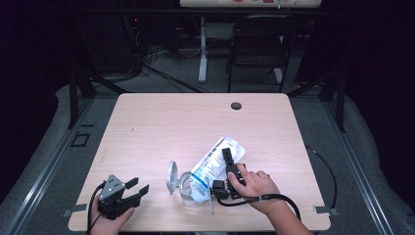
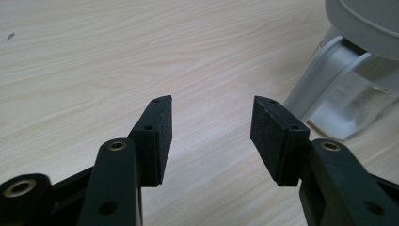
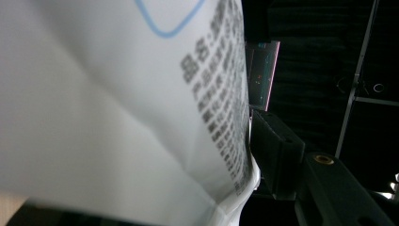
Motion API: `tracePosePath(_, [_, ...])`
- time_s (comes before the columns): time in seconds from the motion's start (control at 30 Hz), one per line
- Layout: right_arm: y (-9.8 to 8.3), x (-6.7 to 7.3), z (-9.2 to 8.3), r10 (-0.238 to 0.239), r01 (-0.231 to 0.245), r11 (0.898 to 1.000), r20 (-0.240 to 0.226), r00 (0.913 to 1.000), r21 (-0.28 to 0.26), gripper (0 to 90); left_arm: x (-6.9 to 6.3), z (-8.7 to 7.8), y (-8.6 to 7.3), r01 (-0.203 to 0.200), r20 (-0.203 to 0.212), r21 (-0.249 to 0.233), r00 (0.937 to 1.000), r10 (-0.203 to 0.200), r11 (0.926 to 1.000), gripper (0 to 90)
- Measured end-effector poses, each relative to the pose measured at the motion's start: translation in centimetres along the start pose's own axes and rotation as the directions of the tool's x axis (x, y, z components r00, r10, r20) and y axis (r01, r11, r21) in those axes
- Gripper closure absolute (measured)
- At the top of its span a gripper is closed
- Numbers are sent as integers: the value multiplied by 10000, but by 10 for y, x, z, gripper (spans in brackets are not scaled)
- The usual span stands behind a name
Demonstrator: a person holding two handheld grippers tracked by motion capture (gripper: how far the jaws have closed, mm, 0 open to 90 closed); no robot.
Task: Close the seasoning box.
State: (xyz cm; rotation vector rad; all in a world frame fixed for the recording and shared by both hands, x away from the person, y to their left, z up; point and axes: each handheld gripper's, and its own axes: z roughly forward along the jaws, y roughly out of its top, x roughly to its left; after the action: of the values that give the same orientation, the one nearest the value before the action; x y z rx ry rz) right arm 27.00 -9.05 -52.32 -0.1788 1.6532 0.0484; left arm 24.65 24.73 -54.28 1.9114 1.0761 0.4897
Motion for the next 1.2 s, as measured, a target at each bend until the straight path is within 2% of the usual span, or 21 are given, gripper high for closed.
tracePosePath(0.2, [1,-1,-1,-175,175,9998,3,9998,84,557,1,0,0,-2,19,36,10000,2,10000,499])
tracePosePath(1.2, [1,-2,-1,-253,253,9996,-1,9997,-122,563,0,0,0,-2,35,39,10000,2,10000,499])
